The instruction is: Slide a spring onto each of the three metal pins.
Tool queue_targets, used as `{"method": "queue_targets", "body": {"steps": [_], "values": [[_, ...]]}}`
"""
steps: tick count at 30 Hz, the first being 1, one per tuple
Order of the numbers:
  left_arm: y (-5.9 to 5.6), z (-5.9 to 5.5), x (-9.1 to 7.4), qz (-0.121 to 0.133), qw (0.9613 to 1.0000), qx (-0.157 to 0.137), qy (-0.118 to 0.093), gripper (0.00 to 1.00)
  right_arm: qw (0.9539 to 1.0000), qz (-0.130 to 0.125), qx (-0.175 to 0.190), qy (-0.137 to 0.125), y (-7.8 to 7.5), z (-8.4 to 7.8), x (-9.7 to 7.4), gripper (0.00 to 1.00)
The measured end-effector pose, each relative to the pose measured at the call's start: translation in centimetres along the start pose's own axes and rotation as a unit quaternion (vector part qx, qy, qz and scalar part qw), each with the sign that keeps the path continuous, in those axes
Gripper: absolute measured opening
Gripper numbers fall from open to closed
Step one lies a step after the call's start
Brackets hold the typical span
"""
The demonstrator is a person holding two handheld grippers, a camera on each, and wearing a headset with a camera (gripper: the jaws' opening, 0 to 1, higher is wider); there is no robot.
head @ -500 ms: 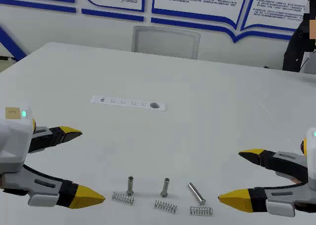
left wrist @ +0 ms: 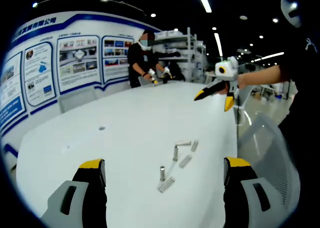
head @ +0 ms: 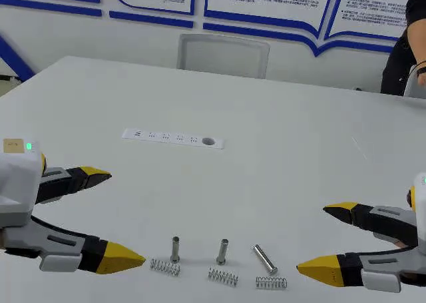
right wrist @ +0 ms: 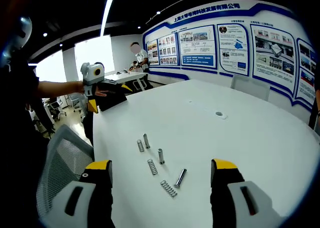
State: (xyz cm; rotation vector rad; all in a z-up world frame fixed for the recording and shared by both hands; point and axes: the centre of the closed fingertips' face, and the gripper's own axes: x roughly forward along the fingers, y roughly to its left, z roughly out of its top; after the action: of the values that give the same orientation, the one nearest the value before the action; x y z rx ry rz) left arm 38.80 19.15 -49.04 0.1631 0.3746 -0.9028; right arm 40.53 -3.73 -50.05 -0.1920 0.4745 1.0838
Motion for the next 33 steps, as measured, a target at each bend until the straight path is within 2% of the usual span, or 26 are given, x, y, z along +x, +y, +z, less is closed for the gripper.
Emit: {"method": "queue_targets", "body": {"steps": [6,10,18,22,27,30,31,32,33], "values": [[0.5,-0.1,0.1,0.002,1.0000,-0.005,0.002,1.00,1.0000,-0.003,0.004,0.000,-0.1,-0.1,0.1,0.82],[0.6,0.2,0.2,0.001,0.9998,-0.019,-0.011,1.00,1.0000,-0.004,0.006,0.003,-0.3,-0.7,0.3,0.81],[0.6,-0.8,0.7,0.000,0.9999,-0.016,0.006,1.00,0.9998,-0.005,0.013,0.011,-0.6,-1.7,0.6,0.81],[0.6,-1.0,0.9,0.002,0.9997,-0.026,0.003,1.00,0.9997,-0.003,0.021,0.013,-0.7,-2.2,0.8,0.80],[0.3,-1.3,1.2,-0.003,0.9996,-0.027,0.009,1.00,0.9993,0.002,0.036,0.000,-0.7,-2.0,0.9,0.79],[0.3,-1.5,1.2,-0.004,0.9996,-0.027,0.011,1.00,0.9994,0.000,0.036,0.002,-0.9,-2.0,1.0,0.78],[0.3,-1.5,1.2,-0.003,0.9996,-0.026,0.010,1.00,0.9994,-0.002,0.035,0.002,-1.0,-2.0,1.0,0.77],[0.4,-1.6,1.2,0.002,0.9998,-0.018,0.009,1.00,0.9995,-0.022,0.023,0.002,-1.8,-2.0,0.9,0.76],[0.5,-1.7,1.2,0.005,0.9999,-0.012,0.011,0.99,0.9994,-0.029,0.019,0.003,-2.0,-2.1,0.9,0.73]]}}
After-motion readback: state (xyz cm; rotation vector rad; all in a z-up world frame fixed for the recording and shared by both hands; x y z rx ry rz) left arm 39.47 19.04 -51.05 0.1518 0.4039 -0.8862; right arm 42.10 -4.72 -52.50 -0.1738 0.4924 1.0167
